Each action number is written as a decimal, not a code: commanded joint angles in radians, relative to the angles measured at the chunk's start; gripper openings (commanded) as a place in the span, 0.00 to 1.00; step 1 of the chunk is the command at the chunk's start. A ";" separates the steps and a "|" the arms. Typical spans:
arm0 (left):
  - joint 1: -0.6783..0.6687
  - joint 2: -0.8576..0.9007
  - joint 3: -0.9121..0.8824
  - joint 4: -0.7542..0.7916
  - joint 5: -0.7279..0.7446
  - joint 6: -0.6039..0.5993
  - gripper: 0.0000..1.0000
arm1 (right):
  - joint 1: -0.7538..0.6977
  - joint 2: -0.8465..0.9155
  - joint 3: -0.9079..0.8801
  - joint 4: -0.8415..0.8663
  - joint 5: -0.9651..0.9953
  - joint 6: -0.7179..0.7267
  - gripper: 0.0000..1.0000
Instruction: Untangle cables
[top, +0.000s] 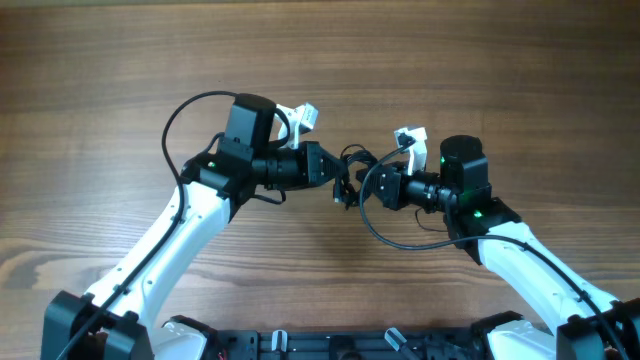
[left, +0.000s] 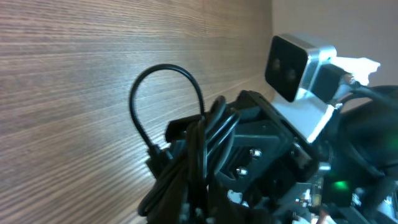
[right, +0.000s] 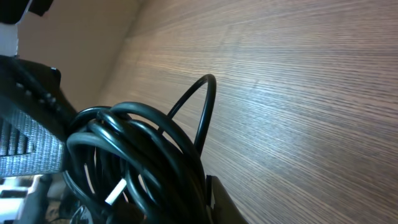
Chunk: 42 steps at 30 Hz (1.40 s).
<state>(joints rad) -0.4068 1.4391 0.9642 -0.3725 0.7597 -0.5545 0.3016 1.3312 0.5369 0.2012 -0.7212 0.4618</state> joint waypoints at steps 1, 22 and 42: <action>-0.018 0.031 0.003 0.008 -0.026 -0.032 0.04 | 0.010 -0.013 0.013 0.022 -0.037 -0.017 0.04; 0.259 0.031 0.003 0.221 -0.033 -0.727 0.06 | 0.010 -0.013 0.013 -0.168 0.110 -0.029 0.05; -0.056 0.031 0.003 0.015 -0.167 0.127 0.17 | 0.010 -0.013 0.013 -0.165 0.065 0.080 0.06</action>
<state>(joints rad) -0.4435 1.4864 0.9588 -0.3569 0.7021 -0.4557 0.3103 1.3155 0.5453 0.0257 -0.5880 0.5236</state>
